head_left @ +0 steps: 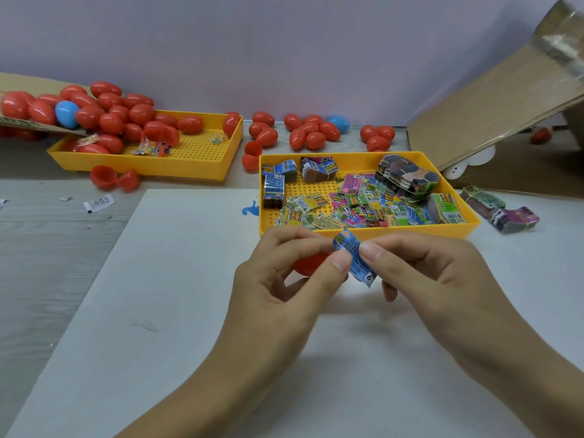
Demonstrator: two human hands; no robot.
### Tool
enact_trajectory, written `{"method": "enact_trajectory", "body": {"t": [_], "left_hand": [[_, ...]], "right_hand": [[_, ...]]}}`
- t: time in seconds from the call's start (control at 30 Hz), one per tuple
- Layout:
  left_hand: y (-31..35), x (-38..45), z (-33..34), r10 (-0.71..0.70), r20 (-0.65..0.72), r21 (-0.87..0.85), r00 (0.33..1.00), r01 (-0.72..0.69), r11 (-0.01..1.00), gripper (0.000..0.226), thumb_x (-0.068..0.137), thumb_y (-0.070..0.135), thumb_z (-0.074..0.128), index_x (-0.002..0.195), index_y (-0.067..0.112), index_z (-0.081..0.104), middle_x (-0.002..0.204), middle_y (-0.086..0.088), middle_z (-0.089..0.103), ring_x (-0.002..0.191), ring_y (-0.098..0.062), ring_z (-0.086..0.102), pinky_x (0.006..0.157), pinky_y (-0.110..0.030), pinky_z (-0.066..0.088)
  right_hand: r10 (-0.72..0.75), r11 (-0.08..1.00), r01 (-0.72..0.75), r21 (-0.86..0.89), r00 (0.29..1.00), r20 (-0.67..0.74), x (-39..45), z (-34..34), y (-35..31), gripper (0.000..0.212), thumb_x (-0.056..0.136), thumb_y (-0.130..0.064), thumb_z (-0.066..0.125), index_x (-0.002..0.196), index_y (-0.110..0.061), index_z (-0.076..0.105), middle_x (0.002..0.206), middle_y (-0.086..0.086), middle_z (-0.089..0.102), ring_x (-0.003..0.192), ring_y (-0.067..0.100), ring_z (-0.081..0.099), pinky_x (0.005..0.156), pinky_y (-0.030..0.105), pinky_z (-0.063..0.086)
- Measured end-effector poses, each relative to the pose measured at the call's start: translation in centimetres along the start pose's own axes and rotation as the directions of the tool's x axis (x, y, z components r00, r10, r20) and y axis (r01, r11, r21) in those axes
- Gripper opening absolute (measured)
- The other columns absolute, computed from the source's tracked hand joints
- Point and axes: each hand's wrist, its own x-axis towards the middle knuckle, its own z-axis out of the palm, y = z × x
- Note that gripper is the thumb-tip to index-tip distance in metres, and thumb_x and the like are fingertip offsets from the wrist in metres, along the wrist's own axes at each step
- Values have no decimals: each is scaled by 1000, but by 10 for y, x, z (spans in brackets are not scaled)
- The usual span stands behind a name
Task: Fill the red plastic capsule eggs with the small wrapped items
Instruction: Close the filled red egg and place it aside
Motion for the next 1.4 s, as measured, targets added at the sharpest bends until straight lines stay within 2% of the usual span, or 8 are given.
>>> {"method": "enact_trajectory", "body": {"t": [0.27, 0.43, 0.53, 0.73, 0.93, 1.07, 1.3, 1.4], "left_hand": [[-4, 2, -1, 73, -79, 9, 994, -72, 997, 6, 79, 16, 71, 77, 16, 77, 97, 0, 63, 88, -10, 68, 71, -28, 61], [-1, 2, -3, 83, -87, 80, 993, -76, 994, 4, 75, 20, 75, 76, 22, 78, 94, 4, 65, 92, -9, 67, 70, -30, 60], [0, 1, -2, 26, -55, -2, 998, -26, 1000, 8, 75, 21, 74, 75, 16, 79, 93, 0, 65, 85, -8, 67, 68, -28, 61], [1, 2, -1, -74, 60, -159, 995, 82, 984, 12, 75, 19, 79, 77, 8, 80, 102, -15, 63, 86, -14, 69, 73, -32, 60], [1, 1, 0, -92, 62, -172, 994, 101, 980, 24, 73, 30, 74, 80, 8, 80, 103, -13, 63, 90, -16, 68, 74, -32, 60], [1, 2, 0, -52, 50, -119, 997, 58, 991, 7, 74, 12, 76, 79, 9, 80, 98, -7, 65, 89, -12, 67, 71, -29, 60], [-2, 1, -1, -9, -16, -110, 1000, 7, 994, 8, 78, 9, 70, 73, 11, 77, 92, -5, 65, 81, -15, 67, 68, -32, 61], [-2, 0, -1, 58, -54, -14, 997, -59, 998, 9, 78, 9, 70, 72, 13, 75, 90, -1, 63, 76, -8, 65, 66, -25, 59]], "right_hand": [[-62, 994, 52, -95, 993, -99, -3, 2, 3, 10, 84, -35, 69, 90, -34, 77, 87, -9, 75, 81, 10, 67, 58, 16, 47], [-109, 991, 103, -80, 991, -75, -4, 4, -2, 12, 77, -41, 71, 82, -31, 75, 89, -6, 71, 89, 17, 68, 61, 24, 51], [-1, 999, 2, 34, 1000, -28, -4, 3, -4, 14, 69, -41, 75, 72, -27, 75, 98, -9, 69, 98, 12, 67, 64, 23, 54], [271, 905, -285, 316, 958, 90, 1, -3, -3, 17, 72, -24, 67, 68, -10, 77, 104, -2, 72, 102, 7, 65, 64, 27, 55], [278, 902, -304, 308, 952, 126, 1, -1, -4, 21, 74, -22, 65, 73, -7, 79, 105, -3, 69, 102, 7, 64, 66, 27, 55], [287, 881, -326, 342, 945, 159, 2, 0, -4, 22, 76, -21, 64, 74, -5, 78, 110, 6, 68, 95, 15, 65, 65, 27, 53], [257, 892, -278, 357, 961, 105, 0, -1, -5, 13, 72, -19, 67, 68, -13, 77, 101, -2, 72, 90, 10, 65, 63, 29, 55], [223, 883, -261, 391, 965, 141, 0, -2, -7, 18, 71, -24, 79, 79, -8, 78, 100, 13, 72, 89, 19, 66, 61, 29, 54]]}}
